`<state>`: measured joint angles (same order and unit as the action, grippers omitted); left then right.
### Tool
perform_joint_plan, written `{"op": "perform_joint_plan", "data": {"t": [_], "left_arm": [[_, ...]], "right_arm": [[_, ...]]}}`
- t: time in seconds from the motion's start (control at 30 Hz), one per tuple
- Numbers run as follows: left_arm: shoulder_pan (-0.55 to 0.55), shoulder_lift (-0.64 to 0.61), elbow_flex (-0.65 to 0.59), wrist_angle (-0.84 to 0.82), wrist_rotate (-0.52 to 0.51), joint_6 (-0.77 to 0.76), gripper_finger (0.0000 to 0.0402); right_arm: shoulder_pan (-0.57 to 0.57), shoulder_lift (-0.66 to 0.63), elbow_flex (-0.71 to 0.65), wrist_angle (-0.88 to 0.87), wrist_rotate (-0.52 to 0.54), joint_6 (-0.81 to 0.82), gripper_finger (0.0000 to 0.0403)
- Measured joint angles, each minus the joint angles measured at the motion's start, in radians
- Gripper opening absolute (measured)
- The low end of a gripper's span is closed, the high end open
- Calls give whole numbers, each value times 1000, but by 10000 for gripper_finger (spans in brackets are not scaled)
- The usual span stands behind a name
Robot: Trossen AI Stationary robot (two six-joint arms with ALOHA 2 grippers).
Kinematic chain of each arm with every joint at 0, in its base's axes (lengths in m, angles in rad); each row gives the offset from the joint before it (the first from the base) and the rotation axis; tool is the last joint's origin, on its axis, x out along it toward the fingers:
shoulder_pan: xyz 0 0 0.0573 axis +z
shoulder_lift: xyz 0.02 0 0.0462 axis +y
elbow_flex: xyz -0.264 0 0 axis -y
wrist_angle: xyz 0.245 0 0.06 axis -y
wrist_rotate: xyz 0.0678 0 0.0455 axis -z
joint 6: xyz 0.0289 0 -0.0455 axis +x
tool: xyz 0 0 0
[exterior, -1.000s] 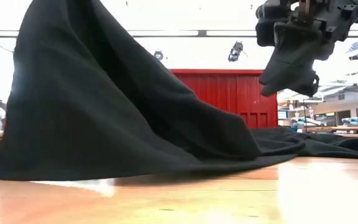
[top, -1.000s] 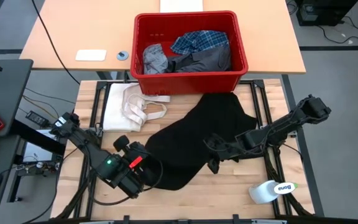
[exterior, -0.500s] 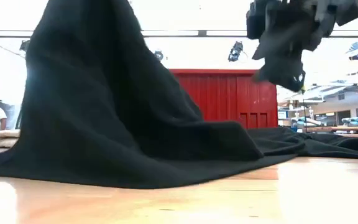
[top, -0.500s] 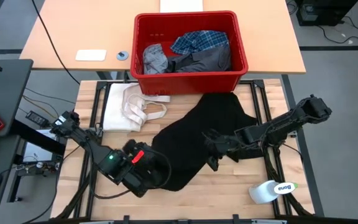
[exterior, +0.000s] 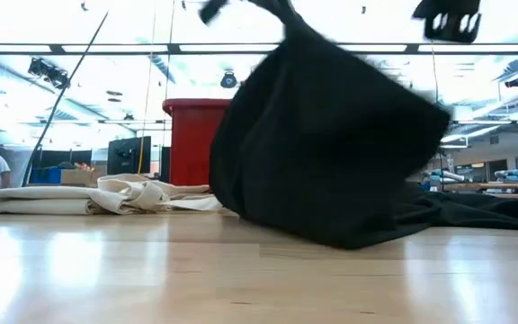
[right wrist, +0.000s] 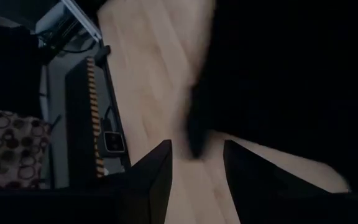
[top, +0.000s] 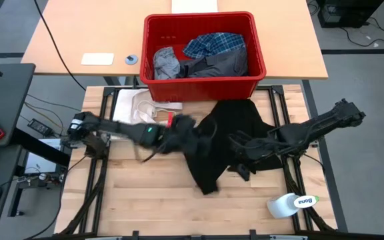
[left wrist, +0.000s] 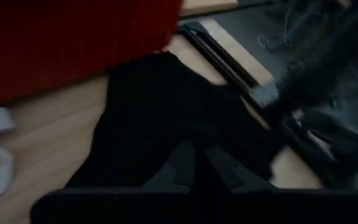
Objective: Fold Laundry from Bin
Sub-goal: Fold the black shirt
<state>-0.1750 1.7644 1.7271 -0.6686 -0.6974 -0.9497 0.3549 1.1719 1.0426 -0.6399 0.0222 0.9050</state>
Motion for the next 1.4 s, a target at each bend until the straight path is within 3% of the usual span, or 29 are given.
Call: {"op": "perform_joint_plan", "data": {"t": [0.13,0.27,0.37,0.5,0.63,0.9,1.0,1.23,1.4], "left_arm": [[143,79,1,236,165,121,14],[253,201,0,447,227,166,14],[313,280,0,491,285,117,14],[365,357,-2,464,483,77,15],[365,380,-2,471,631,143,55],[381,353,0,438,639,237,244],[399,325,1,392,625,235,287],[391,228,0,283,606,387,290],[272,149,0,161,507,486,266]], "right_arm": [[41,-86,60,-146,112,20,152],[61,-158,67,-219,217,66,152],[64,-190,67,-291,249,127,152],[69,-206,67,-354,244,155,152],[78,-209,67,-365,280,166,152],[78,-208,67,-365,336,174,152],[78,-208,67,-365,329,170,152],[79,-189,-24,-343,317,86,152],[84,-120,-190,-130,292,-44,154]]}}
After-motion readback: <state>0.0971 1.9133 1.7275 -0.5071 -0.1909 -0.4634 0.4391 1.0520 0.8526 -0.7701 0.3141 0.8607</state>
